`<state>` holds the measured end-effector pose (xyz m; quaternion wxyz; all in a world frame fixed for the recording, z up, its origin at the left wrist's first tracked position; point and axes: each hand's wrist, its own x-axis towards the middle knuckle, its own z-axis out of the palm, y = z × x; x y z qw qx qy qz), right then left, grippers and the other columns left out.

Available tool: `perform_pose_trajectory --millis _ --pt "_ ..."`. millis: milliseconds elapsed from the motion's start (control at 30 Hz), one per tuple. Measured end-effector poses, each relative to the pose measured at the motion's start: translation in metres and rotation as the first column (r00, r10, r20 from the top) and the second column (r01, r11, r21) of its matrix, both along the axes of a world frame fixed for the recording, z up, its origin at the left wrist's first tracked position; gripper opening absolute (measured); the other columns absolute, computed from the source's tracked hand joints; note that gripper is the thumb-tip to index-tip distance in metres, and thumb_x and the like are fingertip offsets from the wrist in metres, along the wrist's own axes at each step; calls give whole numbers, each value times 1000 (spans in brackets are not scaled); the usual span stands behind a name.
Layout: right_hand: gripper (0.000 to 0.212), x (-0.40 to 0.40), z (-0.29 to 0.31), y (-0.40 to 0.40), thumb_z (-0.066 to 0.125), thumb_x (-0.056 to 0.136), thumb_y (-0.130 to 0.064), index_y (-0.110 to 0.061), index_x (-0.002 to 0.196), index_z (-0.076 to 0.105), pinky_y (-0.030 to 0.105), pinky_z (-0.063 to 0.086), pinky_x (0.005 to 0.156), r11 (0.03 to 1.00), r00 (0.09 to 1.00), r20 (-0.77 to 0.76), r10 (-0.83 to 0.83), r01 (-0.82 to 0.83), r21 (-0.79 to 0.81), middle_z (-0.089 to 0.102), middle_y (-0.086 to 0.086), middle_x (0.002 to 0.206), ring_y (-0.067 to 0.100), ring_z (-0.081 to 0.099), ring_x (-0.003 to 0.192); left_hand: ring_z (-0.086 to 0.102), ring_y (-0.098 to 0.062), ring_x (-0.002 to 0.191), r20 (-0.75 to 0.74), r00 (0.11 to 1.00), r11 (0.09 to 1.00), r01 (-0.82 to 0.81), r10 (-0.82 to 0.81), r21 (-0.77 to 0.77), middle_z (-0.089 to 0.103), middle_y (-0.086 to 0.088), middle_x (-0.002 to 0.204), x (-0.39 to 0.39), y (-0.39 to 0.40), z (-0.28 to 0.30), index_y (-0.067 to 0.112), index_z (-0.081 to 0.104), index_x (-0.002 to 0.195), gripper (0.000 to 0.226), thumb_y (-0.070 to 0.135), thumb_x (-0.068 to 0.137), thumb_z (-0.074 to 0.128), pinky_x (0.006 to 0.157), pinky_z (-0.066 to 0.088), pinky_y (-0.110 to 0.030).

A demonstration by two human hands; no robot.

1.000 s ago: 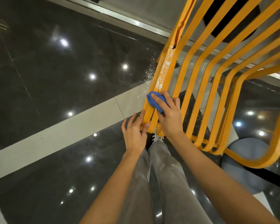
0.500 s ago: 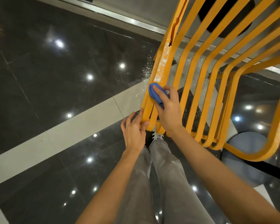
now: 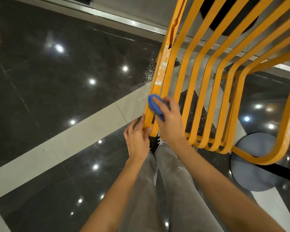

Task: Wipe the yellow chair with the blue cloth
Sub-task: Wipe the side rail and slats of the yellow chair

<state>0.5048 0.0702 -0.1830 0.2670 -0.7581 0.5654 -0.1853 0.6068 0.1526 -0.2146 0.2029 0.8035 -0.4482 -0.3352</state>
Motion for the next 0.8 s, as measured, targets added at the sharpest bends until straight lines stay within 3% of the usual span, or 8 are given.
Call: perform_pose_trajectory --millis 133,367,467,633,800 --pt "60 -6 0 35 74 79 0 -13 134 57 42 57 77 998 998 35 48 -49 38 49 16 126 32 53 109 40 -13 133 15 1000 1000 6 -6 -4 66 4 123 -1 0 -1 21 51 141 44 21 97 56 113 29 -42" --pt "53 4 -1 -65 67 86 -2 -15 136 54 36 55 78 999 999 -9 -47 47 13 48 14 128 29 53 108 40 -16 133 37 999 1000 0 -1 30 60 -3 132 -2 -1 2 24 42 146 51 34 97 53 111 26 -39" --pt "57 -2 2 -29 71 83 -2 -14 136 54 34 55 81 1000 1000 -5 10 -10 11 47 15 129 29 54 107 42 -16 133 33 999 999 -8 7 34 59 -1 133 -4 0 1 23 44 145 48 32 98 53 111 26 -37" --pt "66 -9 2 39 81 74 -2 -17 134 56 37 60 77 988 993 42 113 -117 103 48 15 129 30 57 107 47 -18 131 48 999 1000 13 -12 -5 64 2 124 -5 0 4 16 58 128 38 6 92 58 108 30 -37" --pt "52 0 3 -29 74 82 -5 -15 131 59 36 57 74 998 1000 24 -9 7 67 50 14 125 26 56 99 44 -16 131 43 999 1000 -18 17 14 59 -1 131 -7 1 3 22 46 143 44 30 100 50 110 27 -38"
